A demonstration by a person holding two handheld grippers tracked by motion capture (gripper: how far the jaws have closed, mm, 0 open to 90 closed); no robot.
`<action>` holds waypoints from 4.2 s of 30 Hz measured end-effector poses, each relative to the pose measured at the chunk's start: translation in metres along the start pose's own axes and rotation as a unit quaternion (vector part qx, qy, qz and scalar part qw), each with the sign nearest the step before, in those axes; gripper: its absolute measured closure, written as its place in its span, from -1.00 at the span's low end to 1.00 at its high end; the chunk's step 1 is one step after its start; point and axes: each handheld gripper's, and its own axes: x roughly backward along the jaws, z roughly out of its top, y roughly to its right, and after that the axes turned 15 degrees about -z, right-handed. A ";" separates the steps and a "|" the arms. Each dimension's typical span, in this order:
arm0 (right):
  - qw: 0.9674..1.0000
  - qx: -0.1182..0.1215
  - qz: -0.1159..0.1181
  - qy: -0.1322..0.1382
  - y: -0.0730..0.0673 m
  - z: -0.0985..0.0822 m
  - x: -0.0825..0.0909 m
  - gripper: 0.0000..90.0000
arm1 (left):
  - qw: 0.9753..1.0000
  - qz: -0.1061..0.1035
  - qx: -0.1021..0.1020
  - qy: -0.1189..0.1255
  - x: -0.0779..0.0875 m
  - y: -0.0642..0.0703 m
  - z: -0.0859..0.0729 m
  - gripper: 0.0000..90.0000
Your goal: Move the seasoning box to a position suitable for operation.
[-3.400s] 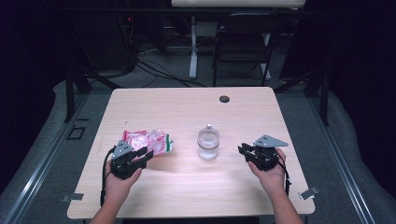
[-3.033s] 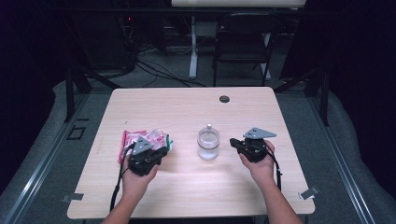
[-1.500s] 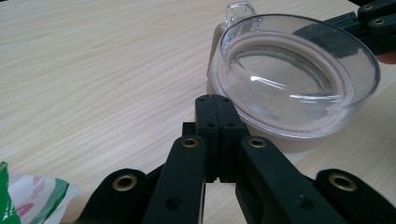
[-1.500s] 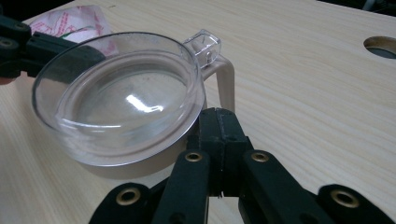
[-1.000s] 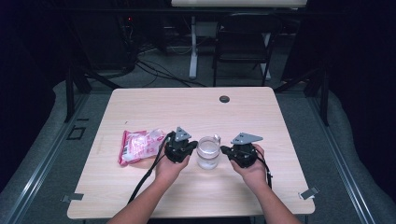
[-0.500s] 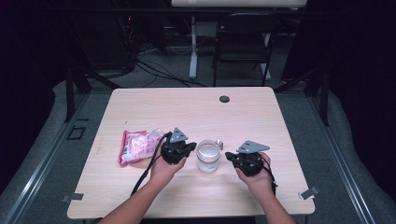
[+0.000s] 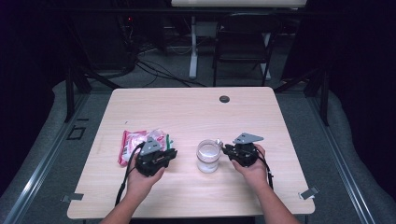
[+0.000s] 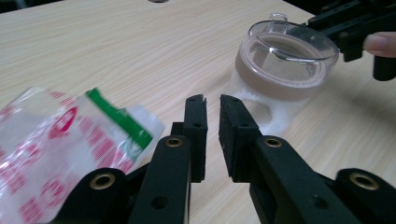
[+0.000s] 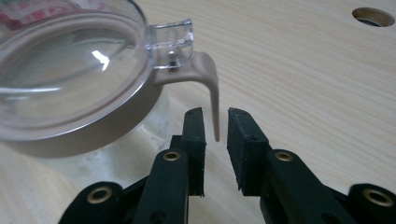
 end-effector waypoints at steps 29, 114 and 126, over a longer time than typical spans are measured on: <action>0.998 0.032 -0.010 -0.050 -0.011 0.007 -0.038 0.89 | 1.000 0.026 0.012 0.013 0.020 -0.004 -0.031 0.55; 0.998 0.002 -0.029 -0.055 -0.034 -0.038 0.055 0.56 | 0.999 -0.043 0.001 0.016 -0.043 -0.013 0.014 0.50; 0.998 -0.001 -0.059 -0.038 -0.016 0.000 0.090 0.27 | 0.999 -0.034 0.004 0.032 -0.030 -0.003 0.034 0.27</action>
